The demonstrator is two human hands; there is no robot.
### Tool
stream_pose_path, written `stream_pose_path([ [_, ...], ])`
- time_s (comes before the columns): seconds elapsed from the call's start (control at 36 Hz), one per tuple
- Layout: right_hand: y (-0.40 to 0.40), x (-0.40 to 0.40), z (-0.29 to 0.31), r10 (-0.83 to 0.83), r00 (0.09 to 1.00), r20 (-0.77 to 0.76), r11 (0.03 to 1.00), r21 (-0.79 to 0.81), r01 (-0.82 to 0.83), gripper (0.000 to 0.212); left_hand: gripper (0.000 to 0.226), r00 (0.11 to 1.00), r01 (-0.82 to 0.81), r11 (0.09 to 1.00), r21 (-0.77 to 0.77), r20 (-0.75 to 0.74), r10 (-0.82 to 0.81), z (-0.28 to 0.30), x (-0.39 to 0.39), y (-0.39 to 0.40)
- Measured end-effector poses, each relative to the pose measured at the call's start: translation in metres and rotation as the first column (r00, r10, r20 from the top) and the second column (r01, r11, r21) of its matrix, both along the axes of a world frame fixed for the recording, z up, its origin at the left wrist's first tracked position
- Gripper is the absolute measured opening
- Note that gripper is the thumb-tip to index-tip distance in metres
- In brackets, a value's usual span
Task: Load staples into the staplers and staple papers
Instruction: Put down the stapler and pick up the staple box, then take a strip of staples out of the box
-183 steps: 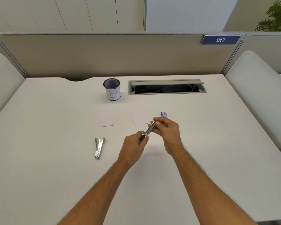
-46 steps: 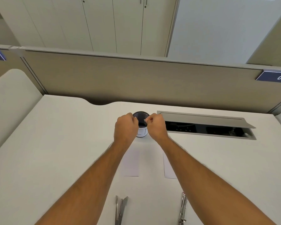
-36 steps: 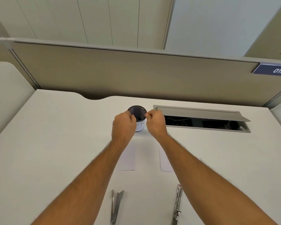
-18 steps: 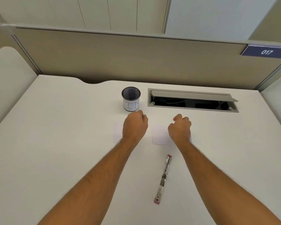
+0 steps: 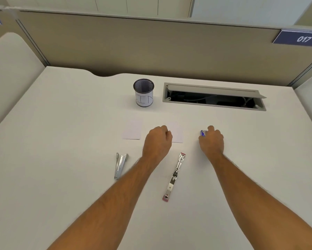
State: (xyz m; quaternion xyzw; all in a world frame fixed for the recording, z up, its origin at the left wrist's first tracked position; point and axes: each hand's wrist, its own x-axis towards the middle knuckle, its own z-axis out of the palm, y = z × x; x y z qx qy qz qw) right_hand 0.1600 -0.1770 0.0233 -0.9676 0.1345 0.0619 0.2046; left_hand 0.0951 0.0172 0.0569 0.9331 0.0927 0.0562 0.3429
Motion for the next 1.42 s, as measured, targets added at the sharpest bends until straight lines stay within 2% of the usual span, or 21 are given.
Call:
stream_pose_path([
  [0.14,0.002,-0.013,0.009,-0.054,0.993,0.102,0.995,0.088,0.045,0.037,0.025,0.997,0.051,0.978,-0.204,-0.054,-0.063,-0.013,-0.008,-0.011],
  [0.28,0.007,-0.036,0.021,-0.108,0.972,0.211,0.966,0.254,0.052,0.034,0.033,0.997,0.017,0.902,-0.432,-0.055,-0.045,-0.012,-0.009,-0.036],
  [0.39,0.01,-0.062,0.032,-0.085,0.938,0.336,0.931,0.361,-0.045,0.026,0.041,0.994,-0.076,0.746,-0.661,-0.106,0.007,-0.005,-0.008,-0.058],
  [0.53,0.012,-0.086,0.041,-0.056,0.909,0.414,0.906,0.404,-0.129,0.024,0.03,0.994,-0.098,0.513,-0.853,-0.11,0.006,0.003,-0.013,-0.069],
  [0.69,0.003,-0.104,0.041,-0.025,0.905,0.425,0.875,0.447,-0.186,0.021,0.026,0.995,-0.069,0.465,-0.883,-0.097,-0.036,0.01,-0.022,-0.072],
  [0.83,-0.003,-0.115,0.038,-0.08,0.91,0.407,0.839,0.521,-0.159,0.039,0.015,0.992,-0.114,0.408,-0.906,-0.123,0.004,0.011,-0.027,-0.072],
  [0.89,-0.005,-0.118,0.038,-0.088,0.911,0.402,0.838,0.525,-0.151,0.041,0.015,0.992,-0.116,0.413,-0.903,-0.129,-0.003,0.012,-0.028,-0.071],
  [1.0,-0.009,-0.122,0.038,-0.093,0.913,0.398,0.851,0.508,-0.134,0.033,0.016,0.988,-0.136,0.46,-0.878,-0.154,-0.003,0.013,-0.031,-0.071],
  [1.22,-0.016,-0.13,0.041,-0.179,0.918,0.355,0.781,0.618,-0.086,0.031,0.009,0.984,-0.147,0.4,-0.905,-0.177,-0.038,0.014,-0.036,-0.08],
  [1.42,-0.023,-0.134,0.047,-0.175,0.927,0.332,0.738,0.667,-0.1,0.023,0.007,0.986,-0.133,0.414,-0.9,-0.163,-0.038,0.017,-0.039,-0.083],
])
